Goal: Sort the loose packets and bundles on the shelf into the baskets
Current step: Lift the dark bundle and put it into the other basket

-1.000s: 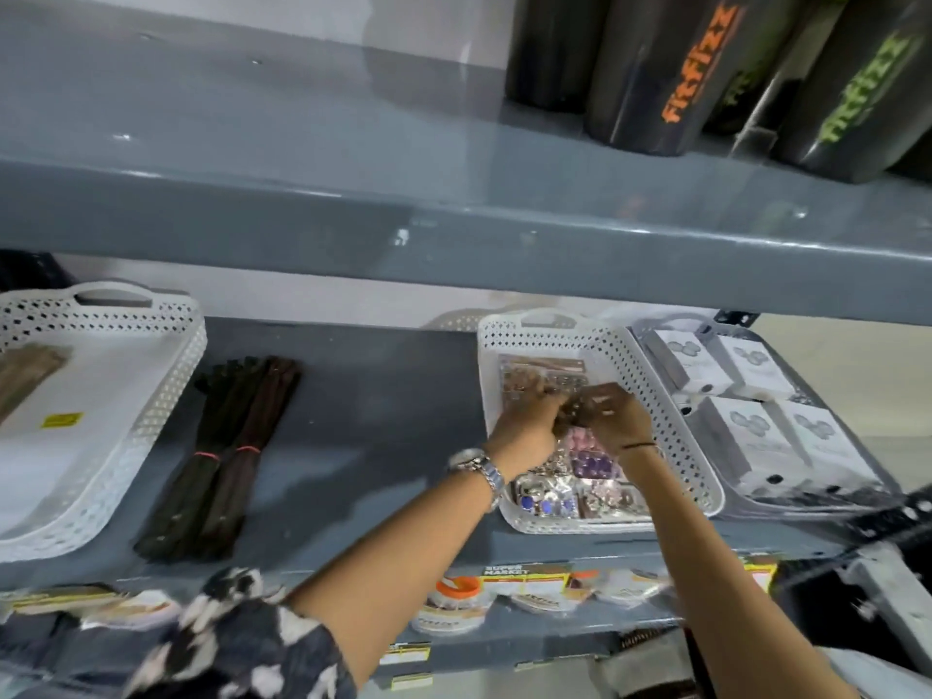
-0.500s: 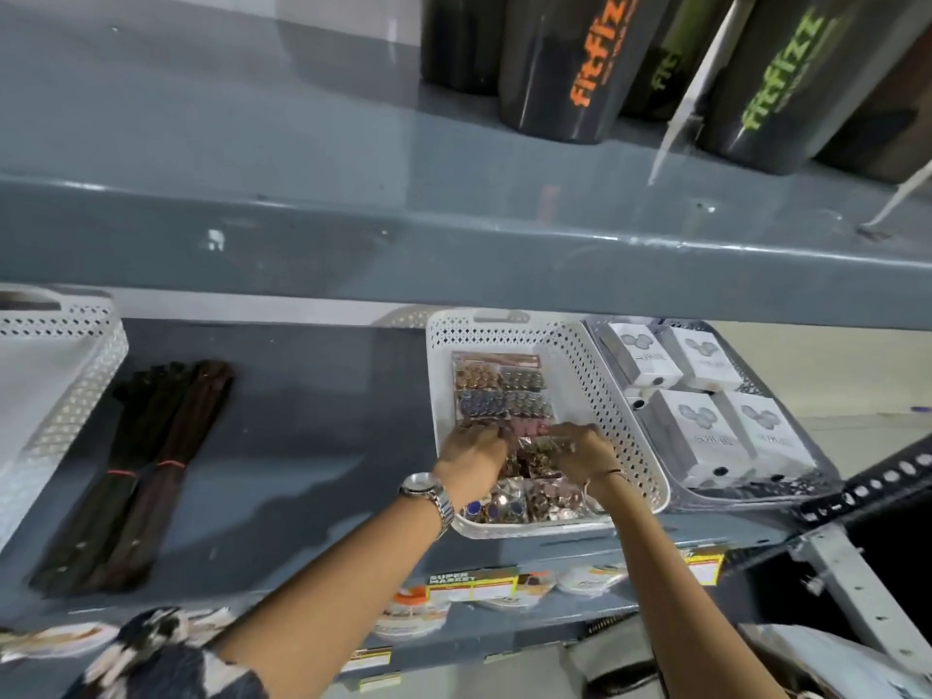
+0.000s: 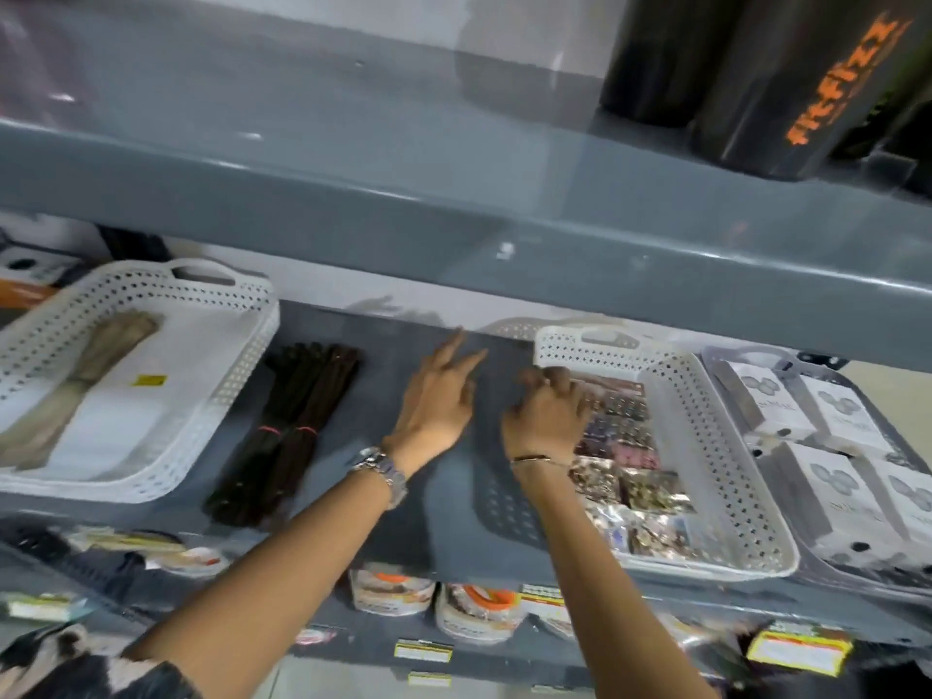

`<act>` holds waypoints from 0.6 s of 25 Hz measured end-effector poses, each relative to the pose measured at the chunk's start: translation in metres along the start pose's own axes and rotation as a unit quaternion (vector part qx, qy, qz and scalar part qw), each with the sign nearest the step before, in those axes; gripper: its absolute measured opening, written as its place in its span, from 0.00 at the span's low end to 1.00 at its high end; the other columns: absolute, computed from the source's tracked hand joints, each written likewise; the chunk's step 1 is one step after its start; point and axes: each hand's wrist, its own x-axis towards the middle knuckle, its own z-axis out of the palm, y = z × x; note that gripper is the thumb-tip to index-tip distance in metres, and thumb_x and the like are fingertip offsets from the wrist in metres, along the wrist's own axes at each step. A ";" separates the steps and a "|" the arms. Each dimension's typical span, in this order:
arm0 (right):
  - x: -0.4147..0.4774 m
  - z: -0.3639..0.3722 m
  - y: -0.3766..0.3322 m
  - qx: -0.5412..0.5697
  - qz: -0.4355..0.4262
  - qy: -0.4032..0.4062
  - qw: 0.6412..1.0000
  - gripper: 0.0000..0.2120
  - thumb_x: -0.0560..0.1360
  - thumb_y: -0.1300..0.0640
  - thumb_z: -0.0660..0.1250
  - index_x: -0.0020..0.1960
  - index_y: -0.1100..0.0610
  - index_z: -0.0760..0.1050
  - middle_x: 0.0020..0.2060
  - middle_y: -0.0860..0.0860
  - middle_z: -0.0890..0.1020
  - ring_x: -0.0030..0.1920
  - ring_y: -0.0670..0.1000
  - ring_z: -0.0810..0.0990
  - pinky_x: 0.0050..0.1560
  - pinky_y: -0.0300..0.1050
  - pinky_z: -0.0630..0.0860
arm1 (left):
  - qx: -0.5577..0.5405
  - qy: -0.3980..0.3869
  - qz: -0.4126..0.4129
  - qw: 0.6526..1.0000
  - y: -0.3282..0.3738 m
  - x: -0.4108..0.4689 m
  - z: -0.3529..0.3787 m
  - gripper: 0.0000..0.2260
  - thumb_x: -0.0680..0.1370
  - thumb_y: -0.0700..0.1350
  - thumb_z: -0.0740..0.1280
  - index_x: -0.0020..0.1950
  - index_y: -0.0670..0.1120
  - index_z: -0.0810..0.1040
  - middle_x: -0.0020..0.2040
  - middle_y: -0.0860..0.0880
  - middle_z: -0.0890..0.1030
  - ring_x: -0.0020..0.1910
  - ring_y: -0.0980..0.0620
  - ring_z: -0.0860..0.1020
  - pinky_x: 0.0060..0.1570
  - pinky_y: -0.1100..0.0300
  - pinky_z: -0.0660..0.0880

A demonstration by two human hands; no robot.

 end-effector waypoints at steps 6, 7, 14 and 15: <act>-0.062 0.093 -0.150 0.033 -0.139 -0.262 0.954 0.21 0.75 0.50 0.60 0.67 0.53 0.67 0.66 0.58 0.69 0.67 0.61 0.67 0.65 0.53 0.67 | 0.155 -0.150 -0.234 0.948 -0.179 -0.047 -0.055 0.27 0.79 0.42 0.57 0.77 0.51 0.55 0.74 0.38 0.63 0.71 0.36 0.65 0.69 0.46 0.68; -0.067 0.105 -0.164 0.053 -0.123 -0.275 0.952 0.20 0.76 0.49 0.59 0.66 0.52 0.68 0.65 0.58 0.70 0.67 0.61 0.68 0.65 0.53 0.68 | 0.169 -0.173 -0.217 0.946 -0.188 -0.055 -0.057 0.27 0.79 0.42 0.56 0.78 0.51 0.53 0.71 0.37 0.67 0.68 0.36 0.68 0.68 0.46 0.69; -0.076 0.123 -0.200 0.109 0.070 -0.213 0.969 0.16 0.79 0.56 0.55 0.63 0.55 0.73 0.64 0.60 0.69 0.64 0.63 0.71 0.60 0.53 0.73 | 0.164 -0.206 -0.117 0.958 -0.180 -0.054 -0.080 0.25 0.82 0.39 0.52 0.78 0.51 0.53 0.69 0.35 0.67 0.65 0.35 0.72 0.65 0.46 0.70; -0.075 0.119 -0.202 0.149 0.107 -0.209 0.961 0.16 0.77 0.55 0.58 0.63 0.55 0.74 0.63 0.60 0.72 0.63 0.62 0.73 0.60 0.52 0.74 | 0.135 -0.210 -0.123 0.961 -0.180 -0.047 -0.086 0.25 0.82 0.39 0.53 0.78 0.51 0.54 0.69 0.35 0.67 0.66 0.35 0.72 0.65 0.46 0.70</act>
